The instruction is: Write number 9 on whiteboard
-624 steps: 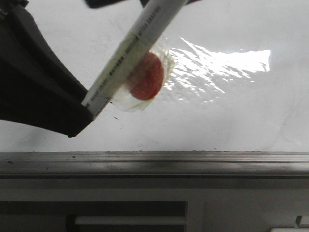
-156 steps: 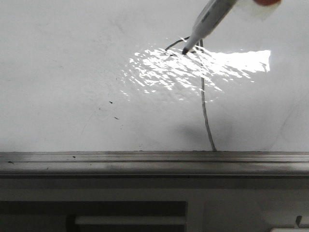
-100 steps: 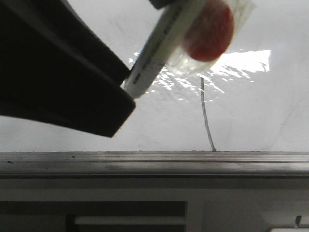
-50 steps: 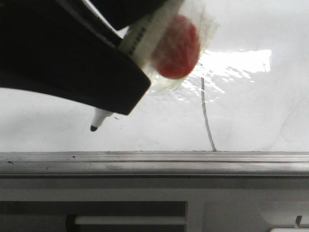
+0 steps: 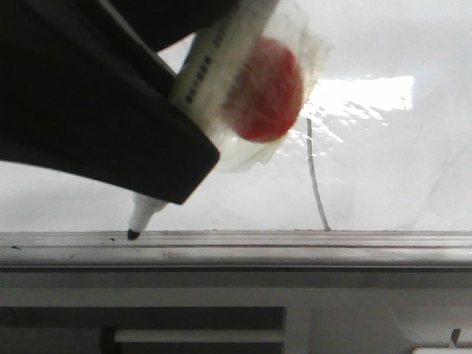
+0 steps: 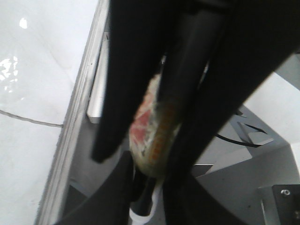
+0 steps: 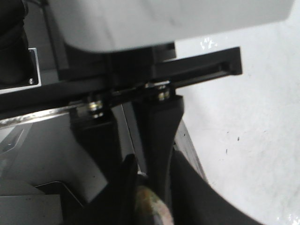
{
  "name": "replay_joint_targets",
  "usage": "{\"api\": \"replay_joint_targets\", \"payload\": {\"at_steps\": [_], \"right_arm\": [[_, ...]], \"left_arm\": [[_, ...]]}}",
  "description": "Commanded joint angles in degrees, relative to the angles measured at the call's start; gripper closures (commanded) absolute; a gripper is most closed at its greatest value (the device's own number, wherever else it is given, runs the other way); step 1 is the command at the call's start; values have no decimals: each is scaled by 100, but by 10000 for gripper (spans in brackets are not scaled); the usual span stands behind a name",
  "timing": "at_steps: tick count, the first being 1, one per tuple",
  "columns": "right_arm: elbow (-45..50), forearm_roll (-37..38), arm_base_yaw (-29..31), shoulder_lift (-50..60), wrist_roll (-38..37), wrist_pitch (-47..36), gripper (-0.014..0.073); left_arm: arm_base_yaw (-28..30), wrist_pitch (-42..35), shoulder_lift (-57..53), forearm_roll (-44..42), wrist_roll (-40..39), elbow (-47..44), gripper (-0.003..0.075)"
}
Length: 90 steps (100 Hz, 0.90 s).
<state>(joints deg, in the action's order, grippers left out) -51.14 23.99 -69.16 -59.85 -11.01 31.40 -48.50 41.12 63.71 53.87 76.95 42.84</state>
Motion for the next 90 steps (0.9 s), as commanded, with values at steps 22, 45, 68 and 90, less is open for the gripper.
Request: {"api": "replay_joint_targets", "payload": {"at_steps": [22,45,68,90], "right_arm": [[-284,615,60,883,-19,-501,111],[-284,723,429,1790,-310,-55,659],[-284,756,543,2222,-308,423,652],[-271,772,543,2219,-308,695,652]], "left_arm": [[-3,-718,-69,650,-692,8,741],[-3,-2568,-69,745,-2380,-32,741],[-3,-3653,170,745,-3010,-71,741],[-248,-4589,555,910,-3014,-52,741]]}}
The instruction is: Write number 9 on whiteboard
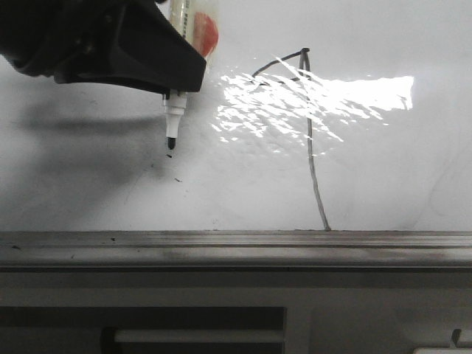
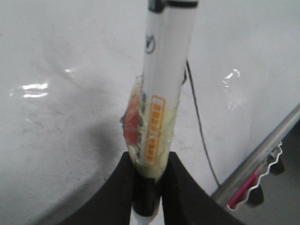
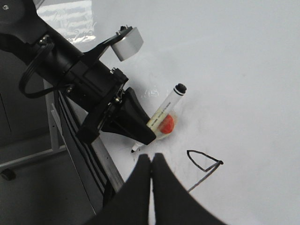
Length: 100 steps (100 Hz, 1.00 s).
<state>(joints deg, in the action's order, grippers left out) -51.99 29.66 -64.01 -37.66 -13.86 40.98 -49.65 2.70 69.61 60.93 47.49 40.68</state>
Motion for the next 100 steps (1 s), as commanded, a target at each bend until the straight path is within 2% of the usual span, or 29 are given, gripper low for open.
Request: {"api": "replay_joint_targets", "payload": {"at_steps": [1,18,74,81,100], "right_arm": [[-176,205,28,0,-22,-252,652],[-177,248,28,0,-22,-203,652],[-177,256,28,0,-22,-174,652],[-177,256,28,0,-22,-174,652],[-177,256,28,0,-52,-174,654]], "left_arm": [[-135,-833,-23,226,-68,164,741],[-177,-1038,92,953,-17,123,741],[-177,-1538,661,1091,-16,-52,734],[-177,-1528,674,1091,-16,-52,680],[-177,-1528,674,1184,-16,-52,393]]}}
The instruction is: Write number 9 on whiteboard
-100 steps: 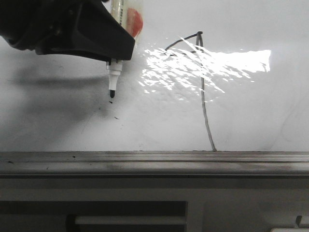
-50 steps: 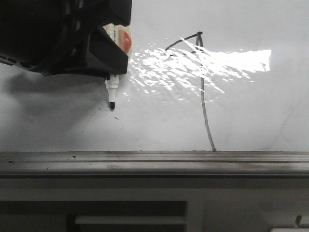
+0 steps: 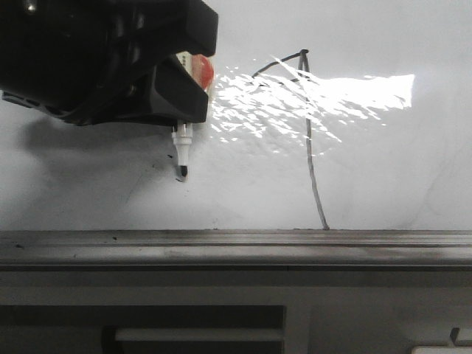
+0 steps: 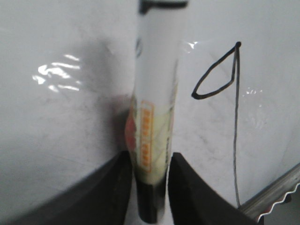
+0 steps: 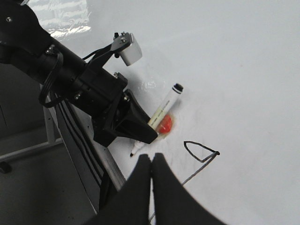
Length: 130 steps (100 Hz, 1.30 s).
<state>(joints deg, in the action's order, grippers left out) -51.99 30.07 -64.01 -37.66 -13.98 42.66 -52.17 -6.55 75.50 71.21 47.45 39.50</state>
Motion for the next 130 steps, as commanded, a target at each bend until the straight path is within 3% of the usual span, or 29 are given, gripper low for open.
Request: {"api": "replay_joint_targets", "payload": {"at_steps": [1,30,46,55,67,86,105,130], "right_arm": [[-177,215,28,0,-42,-342,654],[-177,215,28,0,-64,-342,654],[-177,245,28,12,-64,-223,653],[-4,458,28,177,-235,-144,653],[563,1039,28,701,-727,-134,653],[1814,2060,28,1865,-1811,50,653],[2542,2001,28,2788,-1851,25,654],[2634,2001,28,3070,-1851,374,655]], "left_arm": [[75,-602,86,155,-12,66,386],[75,-613,28,241,-12,66,273],[75,-183,-541,245,-12,65,205],[5,-195,-1063,232,-12,-21,258],[-134,-178,-1843,-137,0,-275,382],[-182,-91,-3057,-288,11,-911,737],[-182,-17,-3850,-311,27,-1426,741],[-182,2,-3988,-311,27,-1775,741]]}}
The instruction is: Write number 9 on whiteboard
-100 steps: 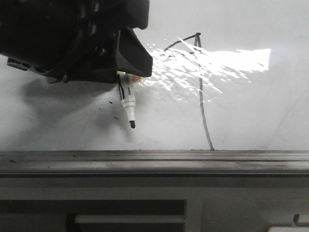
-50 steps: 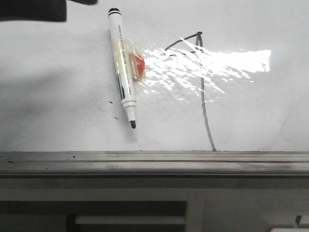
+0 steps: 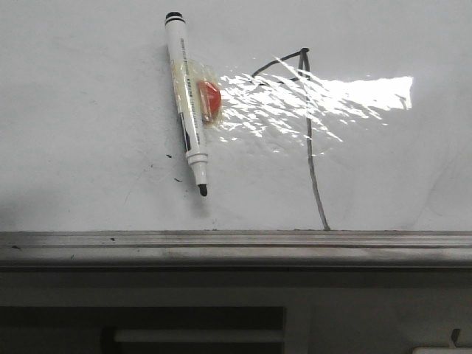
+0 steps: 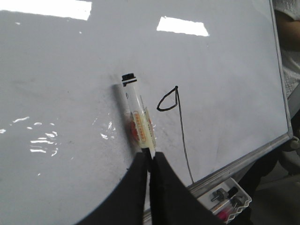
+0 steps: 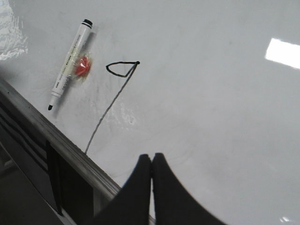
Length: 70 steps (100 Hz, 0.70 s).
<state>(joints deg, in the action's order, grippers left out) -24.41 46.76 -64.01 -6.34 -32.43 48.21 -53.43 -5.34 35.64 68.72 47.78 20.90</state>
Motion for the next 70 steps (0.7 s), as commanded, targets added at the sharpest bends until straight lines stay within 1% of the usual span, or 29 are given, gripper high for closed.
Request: {"api": "replay_joint_targets", "payload": {"at_steps": [1,43,47,57,63,70], "right_arm": [[-125,332,28,-62,-6,-181,655],[-125,332,28,-62,-6,-181,655],[-125,332,28,-62,-6,-181,655],[-125,332,28,-62,-6,-171,655],[-125,344,28,-62,-6,-171,655],[-125,344,28,-62,-6,-171,655]], "left_arm": [[-55,-119,-1,-63,-6,77,741],[-55,-134,-1,-63,-6,-17,741],[-55,-373,-60,-63,-6,-77,741],[33,-1057,-340,-429,-6,-391,741],[170,-1451,-569,-840,-6,-647,741],[434,-1624,-864,-1501,-6,-994,741]]}}
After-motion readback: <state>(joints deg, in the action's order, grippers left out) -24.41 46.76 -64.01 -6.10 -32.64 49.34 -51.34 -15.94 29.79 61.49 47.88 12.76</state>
